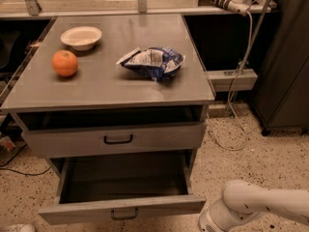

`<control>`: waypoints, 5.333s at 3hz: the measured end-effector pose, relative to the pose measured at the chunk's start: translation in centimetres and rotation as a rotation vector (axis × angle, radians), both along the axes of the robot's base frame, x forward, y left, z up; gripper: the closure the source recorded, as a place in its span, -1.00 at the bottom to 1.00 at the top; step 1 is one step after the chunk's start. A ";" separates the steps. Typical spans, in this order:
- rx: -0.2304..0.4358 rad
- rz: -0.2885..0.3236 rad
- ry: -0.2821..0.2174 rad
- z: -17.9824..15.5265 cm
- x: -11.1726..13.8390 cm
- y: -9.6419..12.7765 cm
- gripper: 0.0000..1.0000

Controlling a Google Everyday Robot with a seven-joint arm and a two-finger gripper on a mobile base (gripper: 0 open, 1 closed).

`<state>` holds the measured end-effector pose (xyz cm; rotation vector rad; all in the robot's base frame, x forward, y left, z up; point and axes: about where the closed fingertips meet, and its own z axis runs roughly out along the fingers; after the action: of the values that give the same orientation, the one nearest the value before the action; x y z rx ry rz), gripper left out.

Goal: Close middle drawer

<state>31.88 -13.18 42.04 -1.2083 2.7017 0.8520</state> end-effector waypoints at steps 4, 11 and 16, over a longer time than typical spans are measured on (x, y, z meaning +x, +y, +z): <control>0.000 0.001 0.000 0.0 0.0 0.0 0.70; 0.045 0.088 -0.121 0.9 8.0 4.8 0.62; 0.045 0.088 -0.121 0.9 7.9 4.8 -1.00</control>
Offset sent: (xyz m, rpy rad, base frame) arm 0.0000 0.0000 0.0000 0.0000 0.0000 0.0000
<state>39.82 -8.41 42.95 -1.3319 2.5381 0.8170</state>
